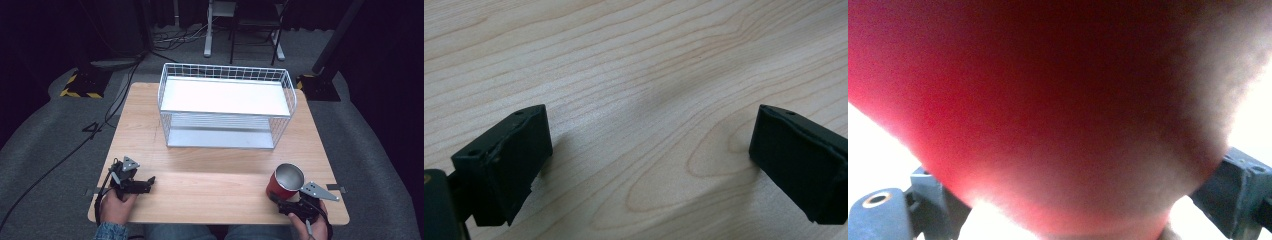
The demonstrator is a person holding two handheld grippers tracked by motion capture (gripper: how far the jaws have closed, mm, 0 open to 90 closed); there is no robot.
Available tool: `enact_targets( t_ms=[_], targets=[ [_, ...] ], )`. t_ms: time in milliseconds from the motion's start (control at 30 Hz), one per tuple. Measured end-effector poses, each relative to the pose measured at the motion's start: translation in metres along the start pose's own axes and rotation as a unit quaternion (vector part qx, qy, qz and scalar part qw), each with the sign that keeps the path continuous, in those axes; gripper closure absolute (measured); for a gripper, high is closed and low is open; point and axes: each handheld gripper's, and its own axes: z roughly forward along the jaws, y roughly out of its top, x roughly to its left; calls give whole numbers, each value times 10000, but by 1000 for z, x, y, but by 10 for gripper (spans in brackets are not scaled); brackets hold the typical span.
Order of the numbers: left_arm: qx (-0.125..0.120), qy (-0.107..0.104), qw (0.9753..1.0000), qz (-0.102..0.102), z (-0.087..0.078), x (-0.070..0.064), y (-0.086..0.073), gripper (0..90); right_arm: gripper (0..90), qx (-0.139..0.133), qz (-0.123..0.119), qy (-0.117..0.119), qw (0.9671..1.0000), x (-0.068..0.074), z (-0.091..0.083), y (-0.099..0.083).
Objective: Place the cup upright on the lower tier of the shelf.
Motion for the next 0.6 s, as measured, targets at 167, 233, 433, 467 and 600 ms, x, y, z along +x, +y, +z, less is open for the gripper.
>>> enact_targets(
  t_ms=[167, 233, 433, 467, 600],
  targets=[
    [-1, 1, 10000, 1, 0, 0, 0, 38, 103, -107, 56, -90, 9999, 2, 4, -1],
    [1, 1, 10000, 2, 0, 0, 0, 38, 113, -97, 68, -110, 9999, 2, 4, -1],
    [5, 0, 10000, 1, 0, 0, 0, 38, 129, -141, -40, -296, 9995, 6, 5, -1],
    [2, 0, 10000, 2, 0, 0, 0, 38, 133, -157, -86, -326, 9993, 7, 4, -1],
    [4, 0, 10000, 1, 0, 0, 0, 38, 160, -232, -396, -536, 9975, 12, 3, -1]
  ],
)
